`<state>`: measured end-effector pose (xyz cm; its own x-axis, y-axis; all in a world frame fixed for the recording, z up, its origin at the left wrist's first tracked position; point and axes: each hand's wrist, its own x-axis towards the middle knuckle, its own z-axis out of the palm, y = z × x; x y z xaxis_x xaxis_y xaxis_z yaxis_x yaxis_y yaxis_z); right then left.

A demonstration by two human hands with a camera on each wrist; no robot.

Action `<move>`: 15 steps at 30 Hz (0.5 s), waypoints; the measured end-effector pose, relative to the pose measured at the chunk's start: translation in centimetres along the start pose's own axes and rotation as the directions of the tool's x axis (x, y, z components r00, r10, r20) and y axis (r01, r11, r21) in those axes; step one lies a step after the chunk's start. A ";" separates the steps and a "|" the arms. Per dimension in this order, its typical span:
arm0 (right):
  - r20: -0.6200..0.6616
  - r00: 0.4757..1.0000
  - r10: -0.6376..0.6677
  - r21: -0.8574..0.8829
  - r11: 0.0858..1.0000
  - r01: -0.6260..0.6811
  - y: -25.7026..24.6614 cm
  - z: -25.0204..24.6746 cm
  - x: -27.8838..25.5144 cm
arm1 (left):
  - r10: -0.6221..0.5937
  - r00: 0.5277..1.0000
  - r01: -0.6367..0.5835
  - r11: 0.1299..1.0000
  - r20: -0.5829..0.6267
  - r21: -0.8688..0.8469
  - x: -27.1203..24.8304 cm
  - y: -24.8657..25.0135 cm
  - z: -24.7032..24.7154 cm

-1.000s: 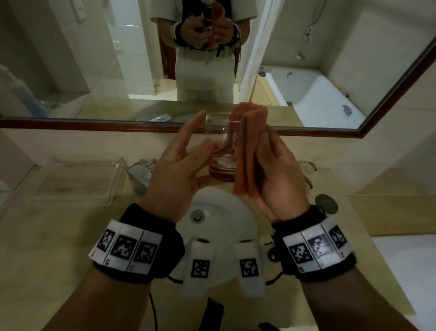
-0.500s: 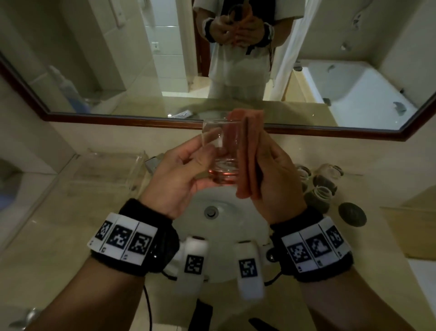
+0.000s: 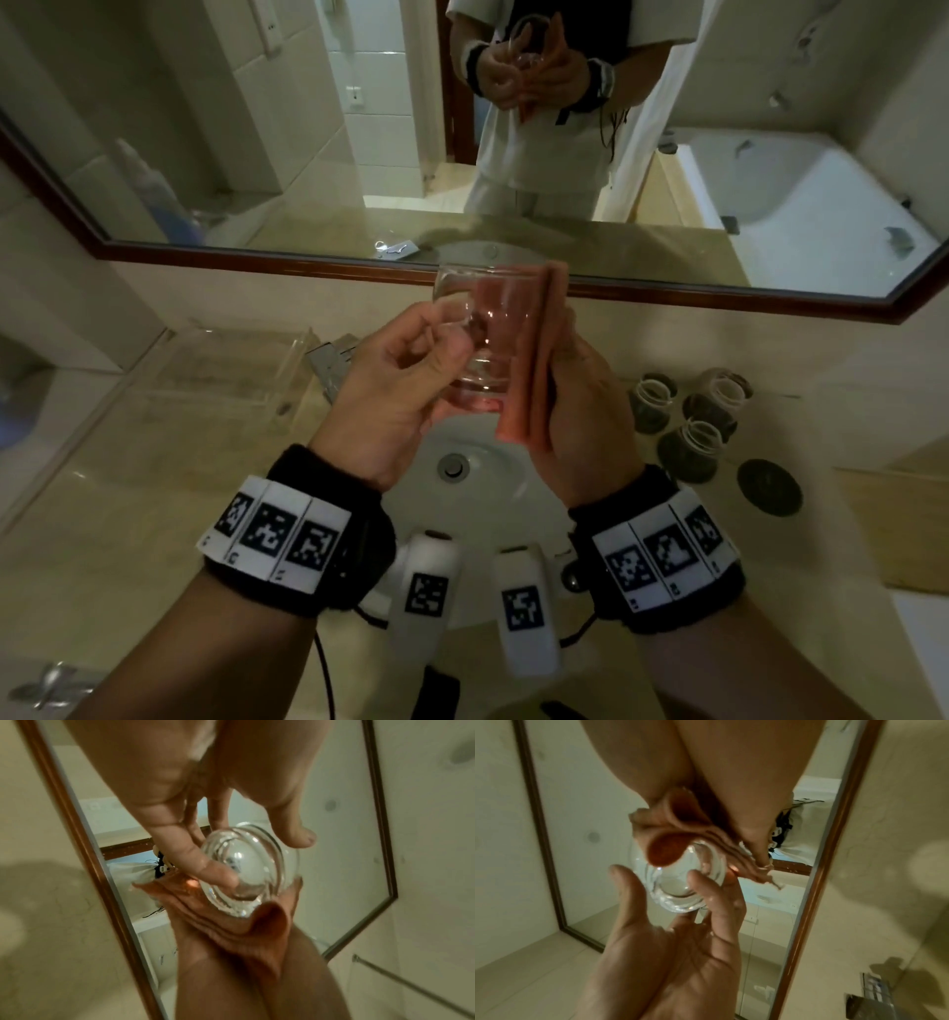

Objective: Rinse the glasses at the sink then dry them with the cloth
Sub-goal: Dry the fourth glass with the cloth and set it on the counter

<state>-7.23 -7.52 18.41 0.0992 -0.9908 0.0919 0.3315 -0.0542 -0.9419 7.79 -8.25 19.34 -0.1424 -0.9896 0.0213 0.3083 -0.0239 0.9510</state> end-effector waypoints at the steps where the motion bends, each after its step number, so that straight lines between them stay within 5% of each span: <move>1: 0.014 1.000 0.017 0.026 1.000 -0.017 0.0 -0.3 0.1 | -0.022 0.999 0.022 1.000 0.024 -0.021 0.1 0.1 0.1; 15: 0.027 0.999 -0.041 -0.027 0.999 0.042 0.3 -1.1 1.5 | 0.120 0.992 -0.104 0.961 -0.046 0.255 0.8 -0.9 2.0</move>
<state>-7.99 -9.15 17.95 0.1107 -0.9841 0.1389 0.3098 -0.0986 -0.9457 5.57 -8.70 19.14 -0.0614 -0.9908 0.1209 0.0715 0.1165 0.9906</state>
